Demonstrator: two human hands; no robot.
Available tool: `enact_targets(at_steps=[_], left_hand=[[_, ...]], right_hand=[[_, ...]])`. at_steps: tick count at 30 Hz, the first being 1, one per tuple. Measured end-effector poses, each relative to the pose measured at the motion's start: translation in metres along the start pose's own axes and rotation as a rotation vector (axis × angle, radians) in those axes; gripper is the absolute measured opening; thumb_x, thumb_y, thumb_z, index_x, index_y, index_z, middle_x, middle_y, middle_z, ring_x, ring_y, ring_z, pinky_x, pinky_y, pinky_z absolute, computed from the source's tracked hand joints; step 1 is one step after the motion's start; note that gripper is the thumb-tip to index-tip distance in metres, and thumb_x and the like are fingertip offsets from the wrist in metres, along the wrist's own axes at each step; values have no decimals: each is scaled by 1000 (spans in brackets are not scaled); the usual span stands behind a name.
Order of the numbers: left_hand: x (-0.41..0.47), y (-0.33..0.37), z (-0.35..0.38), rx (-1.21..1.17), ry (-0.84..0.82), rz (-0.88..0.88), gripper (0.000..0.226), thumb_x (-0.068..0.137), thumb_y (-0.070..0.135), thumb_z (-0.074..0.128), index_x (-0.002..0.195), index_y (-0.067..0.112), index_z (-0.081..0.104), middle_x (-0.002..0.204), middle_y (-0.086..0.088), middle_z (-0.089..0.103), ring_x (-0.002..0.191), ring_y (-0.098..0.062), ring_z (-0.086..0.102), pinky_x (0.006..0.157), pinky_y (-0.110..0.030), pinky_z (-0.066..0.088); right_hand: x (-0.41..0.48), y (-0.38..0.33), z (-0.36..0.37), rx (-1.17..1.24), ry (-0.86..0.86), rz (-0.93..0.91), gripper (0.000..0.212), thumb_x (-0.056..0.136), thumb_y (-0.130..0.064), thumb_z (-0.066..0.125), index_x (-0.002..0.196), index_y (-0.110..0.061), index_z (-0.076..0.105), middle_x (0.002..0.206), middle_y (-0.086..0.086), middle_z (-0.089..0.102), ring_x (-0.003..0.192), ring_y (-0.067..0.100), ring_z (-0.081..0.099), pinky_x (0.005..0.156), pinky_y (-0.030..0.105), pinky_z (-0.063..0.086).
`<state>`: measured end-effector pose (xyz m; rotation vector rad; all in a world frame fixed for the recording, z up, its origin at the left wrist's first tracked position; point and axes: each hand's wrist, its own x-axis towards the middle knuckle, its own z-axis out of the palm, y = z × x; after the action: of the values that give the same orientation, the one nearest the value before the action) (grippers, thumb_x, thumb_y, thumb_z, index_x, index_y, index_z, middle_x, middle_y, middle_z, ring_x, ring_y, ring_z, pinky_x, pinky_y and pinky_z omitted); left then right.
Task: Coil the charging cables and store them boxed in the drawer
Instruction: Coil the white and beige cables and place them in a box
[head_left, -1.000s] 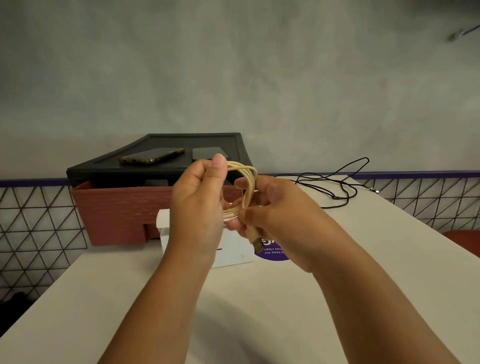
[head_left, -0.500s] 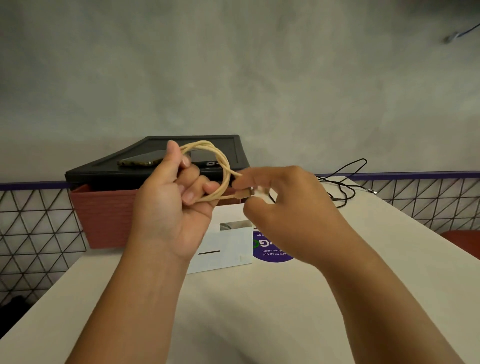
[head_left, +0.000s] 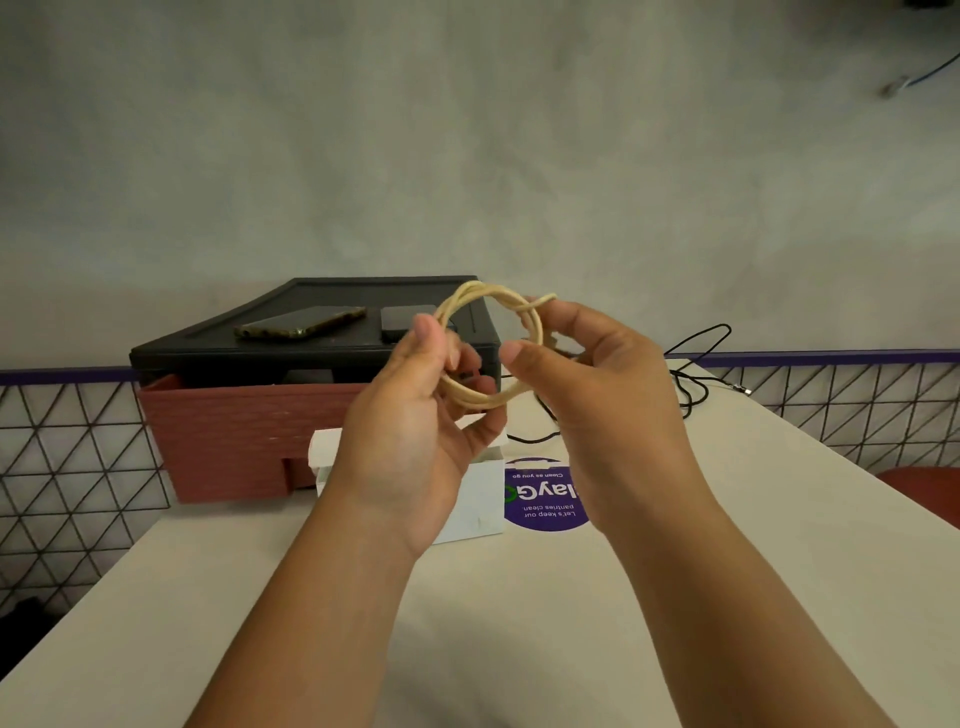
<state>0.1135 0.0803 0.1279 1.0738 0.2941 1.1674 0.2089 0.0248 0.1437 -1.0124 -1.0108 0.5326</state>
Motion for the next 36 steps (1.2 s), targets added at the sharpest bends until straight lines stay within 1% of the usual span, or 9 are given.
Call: enact_targets(at_steps=[4,6,10,14,19,25,30,33,36], left_hand=[[-3,-1,4,105,-23,-15,33,91,41,38,69,19,49,72,-2,57,73,-21,66,54,-27,54],[-4,0,7,97,-28,22,26,93,37,37,79,20,51,73,-5,58,71,-22,70,65,-32,58],[-4,-2,12,120,-3,114,23,94,33,37,85,21,55,80,-5,67,78,-18,68,79,-35,57],[-3,-7,13,132,12,153,24,93,31,38,81,22,57,88,-5,70,79,-13,67,72,-27,56],[-4,-9,13,144,-23,126,35,94,31,38,66,22,56,80,-8,72,81,-17,69,76,-31,57],[-3,-14,11,231,10,43,48,96,36,37,55,28,60,72,-4,70,75,-19,69,58,-25,52],[-2,-17,11,340,65,28,44,95,41,39,60,31,65,68,3,66,66,-12,68,54,-24,50],[-1,-17,9,346,76,28,39,95,40,39,69,29,65,72,3,69,67,-11,67,56,-25,50],[1,-17,7,353,95,53,34,95,39,39,78,28,66,75,2,69,70,-12,66,55,-24,50]], right_hand=[[9,1,-14,-467,78,-228,23,80,-23,70,103,-28,68,98,-18,60,81,-8,59,65,4,45],[12,4,-18,-676,146,-297,30,80,-32,70,108,-25,68,112,-14,60,101,1,56,81,17,47],[11,14,-12,-806,167,-303,41,81,-40,67,117,-21,63,127,-8,57,118,15,49,90,28,44],[9,18,-4,-599,121,-270,11,85,-29,65,94,-24,61,99,-11,64,92,-1,56,78,13,42],[9,17,-2,-126,31,-98,4,85,-7,61,82,-7,64,82,21,67,80,38,63,80,43,52],[9,13,-7,200,-22,84,10,85,-2,58,80,-6,66,69,7,67,58,19,64,63,35,55],[9,13,-7,128,-40,146,14,88,-10,58,75,-13,62,68,3,69,65,19,63,64,35,51],[11,15,-7,80,-54,164,5,89,-14,57,86,-12,61,79,7,71,78,26,67,82,47,53],[13,11,-9,210,-109,243,13,89,-10,56,102,-8,55,80,10,70,75,25,66,75,40,55]])
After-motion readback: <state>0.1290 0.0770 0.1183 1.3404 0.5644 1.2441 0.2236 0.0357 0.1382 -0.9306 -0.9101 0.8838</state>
